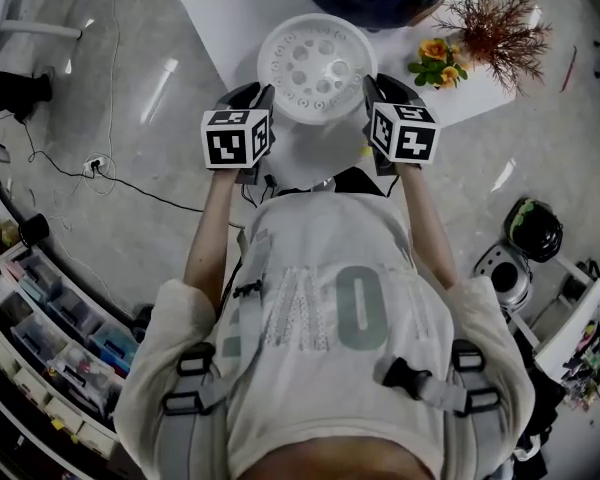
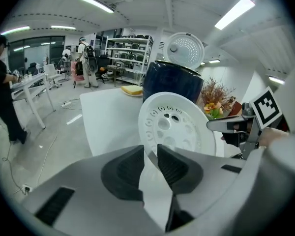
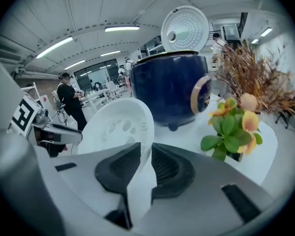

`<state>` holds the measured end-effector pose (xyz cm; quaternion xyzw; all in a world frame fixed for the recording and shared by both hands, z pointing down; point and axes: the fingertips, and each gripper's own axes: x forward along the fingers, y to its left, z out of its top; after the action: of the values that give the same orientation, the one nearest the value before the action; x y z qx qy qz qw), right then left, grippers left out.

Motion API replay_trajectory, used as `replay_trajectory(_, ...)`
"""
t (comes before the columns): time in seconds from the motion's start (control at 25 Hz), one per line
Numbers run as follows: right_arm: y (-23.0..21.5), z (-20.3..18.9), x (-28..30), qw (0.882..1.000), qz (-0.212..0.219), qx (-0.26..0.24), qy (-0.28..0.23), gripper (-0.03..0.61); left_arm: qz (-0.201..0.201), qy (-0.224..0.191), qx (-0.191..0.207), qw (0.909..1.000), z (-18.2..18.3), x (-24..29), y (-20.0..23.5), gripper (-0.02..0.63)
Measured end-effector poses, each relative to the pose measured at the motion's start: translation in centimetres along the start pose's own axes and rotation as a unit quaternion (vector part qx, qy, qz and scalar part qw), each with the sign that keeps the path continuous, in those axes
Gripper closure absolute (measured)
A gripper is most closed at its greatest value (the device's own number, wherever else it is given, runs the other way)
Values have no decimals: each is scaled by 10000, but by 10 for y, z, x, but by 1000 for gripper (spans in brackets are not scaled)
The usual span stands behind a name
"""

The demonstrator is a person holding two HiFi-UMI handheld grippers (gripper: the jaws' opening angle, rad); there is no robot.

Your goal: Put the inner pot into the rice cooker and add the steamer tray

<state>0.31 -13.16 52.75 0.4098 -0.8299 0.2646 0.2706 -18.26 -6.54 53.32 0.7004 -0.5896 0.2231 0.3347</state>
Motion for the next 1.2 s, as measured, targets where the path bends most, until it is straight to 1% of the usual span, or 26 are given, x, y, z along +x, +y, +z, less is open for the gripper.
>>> replay_trajectory(0.2, 26, 59, 10, 9969, 255, -578, -473, 500, 289, -554, -181, 9979, 40, -24, 27, 525)
replay_trajectory(0.36, 45, 112, 7, 9905, 345, -950, -931, 502, 481, -1036, -141, 9934, 80, -45, 42, 526)
replay_trajectory(0.52, 60, 167, -7, 9820, 360, -1085, -1502, 506, 652, -1565, -10, 9855, 125, -68, 51, 528)
replay_trajectory(0.64, 66, 205, -21, 9744, 262, -1119, -1933, 509, 776, -1956, 143, 9775, 164, -82, 54, 529)
replay_trajectory(0.72, 66, 226, -31, 9688, 170, -1199, -2160, 508, 811, -2142, 278, 9730, 188, -90, 52, 529)
replay_trajectory(0.84, 61, 255, -47, 9613, 34, -1338, -2410, 505, 802, -2364, 494, 9671, 223, -98, 44, 529)
replay_trajectory(0.96, 44, 281, -60, 9563, -161, -1327, -2600, 503, 735, -2545, 764, 9613, 260, -97, 28, 529)
replay_trajectory(1.08, 19, 299, -68, 9560, -363, -1180, -2663, 502, 597, -2604, 1012, 9583, 292, -86, 11, 529)
replay_trajectory(1.2, -4, 312, -76, 9583, -584, -1029, -2600, 498, 444, -2578, 1225, 9574, 321, -78, -8, 529)
